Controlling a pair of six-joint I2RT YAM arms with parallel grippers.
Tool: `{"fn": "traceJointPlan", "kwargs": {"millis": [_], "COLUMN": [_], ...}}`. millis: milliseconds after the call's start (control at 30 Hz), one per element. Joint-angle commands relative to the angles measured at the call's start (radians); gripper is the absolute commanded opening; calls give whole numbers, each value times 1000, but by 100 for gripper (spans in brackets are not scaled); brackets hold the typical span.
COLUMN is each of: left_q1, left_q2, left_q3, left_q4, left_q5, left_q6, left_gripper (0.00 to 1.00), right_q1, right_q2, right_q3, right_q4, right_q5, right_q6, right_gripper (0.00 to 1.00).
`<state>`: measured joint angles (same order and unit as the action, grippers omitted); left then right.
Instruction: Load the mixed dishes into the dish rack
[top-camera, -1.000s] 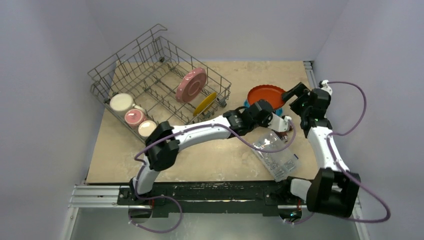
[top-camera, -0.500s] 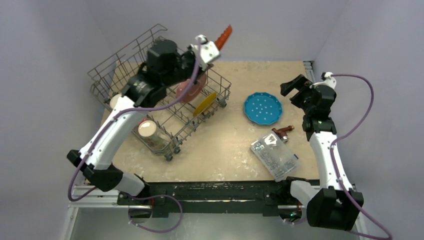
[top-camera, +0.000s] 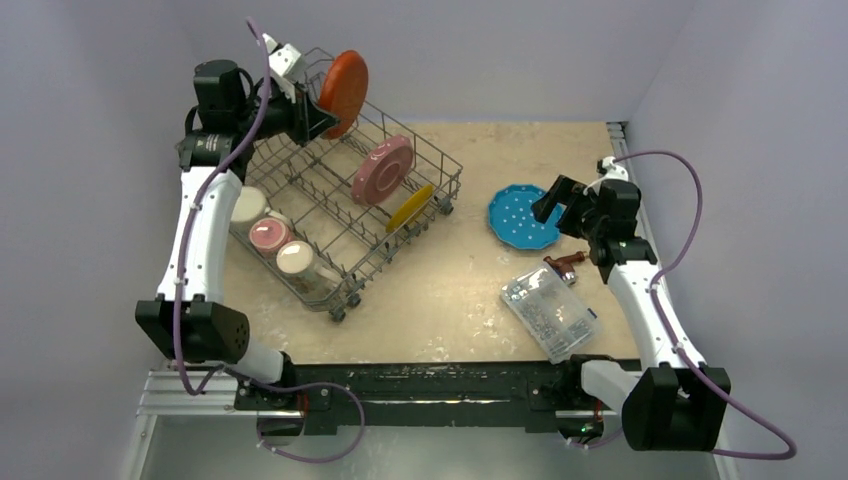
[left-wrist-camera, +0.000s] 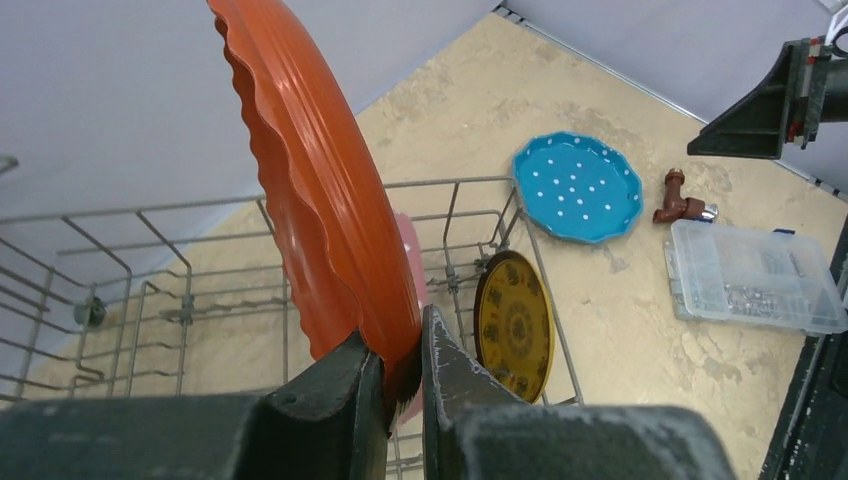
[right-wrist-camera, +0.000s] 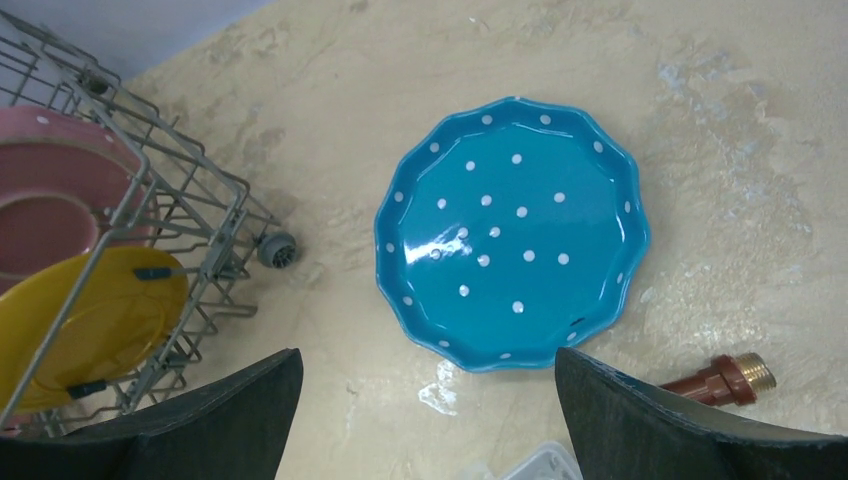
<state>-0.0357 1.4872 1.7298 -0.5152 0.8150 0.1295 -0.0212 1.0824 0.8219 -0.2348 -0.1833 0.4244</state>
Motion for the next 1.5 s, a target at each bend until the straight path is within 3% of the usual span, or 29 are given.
{"fn": "traceJointPlan", "kwargs": {"millis": [0, 100, 267, 600, 900, 1167, 1467], "left_q1": [107, 151, 161, 164, 173, 173, 151], "left_q2": [78, 143, 273, 414, 574, 561, 588], "left_q3": [11, 35, 142, 228, 534, 506, 486], "left_q4": [85, 72, -123, -234, -600, -675, -669], "left_q5": [190, 223, 215, 221, 237, 255, 238], "left_q6": [-68, -65, 58, 150, 347, 436, 439], "left_gripper": [0, 0, 0, 0, 0, 0, 0], "right_q1": [4, 4, 7, 14, 50, 84, 84], "right_q2": [-1, 30, 91, 240, 354, 402, 403], "right_q3": [14, 30, 63, 121, 207, 218, 218], "right_q4": [-38, -54, -71, -90, -137, -118, -126], "right_q5": [-18, -18, -27, -39, -48, -56, -46], "right_q6": [-61, -65, -65, -44, -1, 12, -10], "right_gripper": [99, 99, 99, 99, 99, 99, 99]}}
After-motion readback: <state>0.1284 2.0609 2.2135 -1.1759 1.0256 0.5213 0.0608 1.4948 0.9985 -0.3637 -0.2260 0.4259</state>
